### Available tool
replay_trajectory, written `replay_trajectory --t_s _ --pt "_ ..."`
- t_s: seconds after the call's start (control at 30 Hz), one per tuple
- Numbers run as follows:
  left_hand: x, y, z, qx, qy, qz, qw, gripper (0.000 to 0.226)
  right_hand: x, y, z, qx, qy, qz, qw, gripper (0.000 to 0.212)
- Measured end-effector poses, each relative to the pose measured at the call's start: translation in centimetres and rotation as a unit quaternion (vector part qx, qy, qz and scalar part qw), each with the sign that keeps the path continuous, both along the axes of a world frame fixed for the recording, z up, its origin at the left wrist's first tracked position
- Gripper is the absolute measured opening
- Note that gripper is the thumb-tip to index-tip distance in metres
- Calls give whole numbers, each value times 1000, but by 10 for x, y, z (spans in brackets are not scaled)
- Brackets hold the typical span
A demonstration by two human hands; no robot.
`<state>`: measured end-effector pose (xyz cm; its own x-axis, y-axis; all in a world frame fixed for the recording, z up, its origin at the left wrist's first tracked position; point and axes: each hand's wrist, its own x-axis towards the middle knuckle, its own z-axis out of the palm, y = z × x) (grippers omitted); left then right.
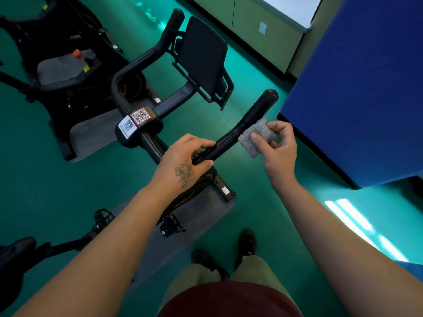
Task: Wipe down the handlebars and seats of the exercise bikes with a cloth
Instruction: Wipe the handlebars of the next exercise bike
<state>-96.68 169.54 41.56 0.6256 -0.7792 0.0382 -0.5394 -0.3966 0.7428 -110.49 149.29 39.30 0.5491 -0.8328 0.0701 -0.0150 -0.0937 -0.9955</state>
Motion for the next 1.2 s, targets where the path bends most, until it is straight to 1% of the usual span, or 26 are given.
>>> replay_trajectory --t_s 0.13,0.27,0.5,0.6,0.73,0.83,0.9,1.0,1.13,1.2 --pt "-2 2 -3 -7 -2 6 1000 42 5 28 -17 36 9 17 999 37" --pt "-3 3 -4 -2 -11 5 1000 43 4 45 -27 78 11 38 996 38" --pt "-5 -2 -3 17 -14 23 999 43 -4 2 -14 79 -13 11 997 33" --pt "-9 -1 -2 15 -21 39 999 41 0 -4 -12 88 -20 32 995 35" --pt "-16 -4 -1 31 -34 66 997 42 2 5 -24 122 -20 77 989 35" --pt "-23 -5 -1 31 -34 83 996 42 -1 15 -31 105 -4 138 985 35" --pt "-27 -5 -1 30 -41 91 995 42 -3 14 -32 78 9 157 984 36" --pt "-33 -6 0 36 -56 110 992 42 -5 0 -28 76 8 151 986 37" --pt "-43 -8 -3 14 -66 137 988 40 -7 -25 -20 90 -27 129 987 36" --pt "-47 -9 -4 13 -72 151 986 39 -4 -32 -18 84 -32 133 987 37"
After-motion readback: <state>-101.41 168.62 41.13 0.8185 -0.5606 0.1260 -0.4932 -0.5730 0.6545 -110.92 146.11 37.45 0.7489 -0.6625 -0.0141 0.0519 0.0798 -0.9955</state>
